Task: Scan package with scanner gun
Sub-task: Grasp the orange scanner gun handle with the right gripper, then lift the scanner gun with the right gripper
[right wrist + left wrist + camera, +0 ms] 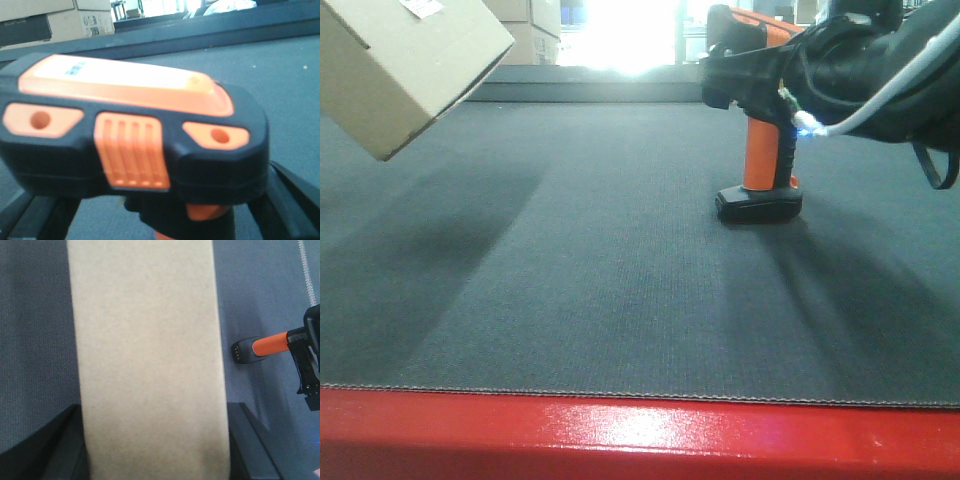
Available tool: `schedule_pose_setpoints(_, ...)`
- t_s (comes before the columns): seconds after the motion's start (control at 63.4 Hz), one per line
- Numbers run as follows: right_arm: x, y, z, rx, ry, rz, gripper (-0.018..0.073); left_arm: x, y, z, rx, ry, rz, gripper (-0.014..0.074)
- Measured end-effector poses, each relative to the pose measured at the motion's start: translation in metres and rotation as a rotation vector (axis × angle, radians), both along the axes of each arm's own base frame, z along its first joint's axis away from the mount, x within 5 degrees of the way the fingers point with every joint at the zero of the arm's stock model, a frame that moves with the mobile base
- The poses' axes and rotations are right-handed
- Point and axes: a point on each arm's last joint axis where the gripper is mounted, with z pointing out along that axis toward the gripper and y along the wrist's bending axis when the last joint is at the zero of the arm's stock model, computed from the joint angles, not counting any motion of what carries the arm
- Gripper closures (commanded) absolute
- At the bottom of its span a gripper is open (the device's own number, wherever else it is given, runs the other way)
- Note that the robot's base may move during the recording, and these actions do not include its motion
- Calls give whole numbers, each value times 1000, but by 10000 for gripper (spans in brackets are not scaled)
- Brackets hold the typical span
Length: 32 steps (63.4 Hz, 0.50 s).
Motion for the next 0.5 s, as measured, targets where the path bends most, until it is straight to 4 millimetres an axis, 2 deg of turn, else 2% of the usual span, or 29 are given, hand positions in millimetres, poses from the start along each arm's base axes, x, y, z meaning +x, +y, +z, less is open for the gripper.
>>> schedule_pose_setpoints(0.173, 2, 0, -10, -18, 13, -5, 0, 0, 0, 0, 0, 0, 0, 708)
schedule_pose_setpoints(0.505, 4, -1, -3, -18, -45, -24, 0, 0, 0, 0, 2, 0, 0, 708)
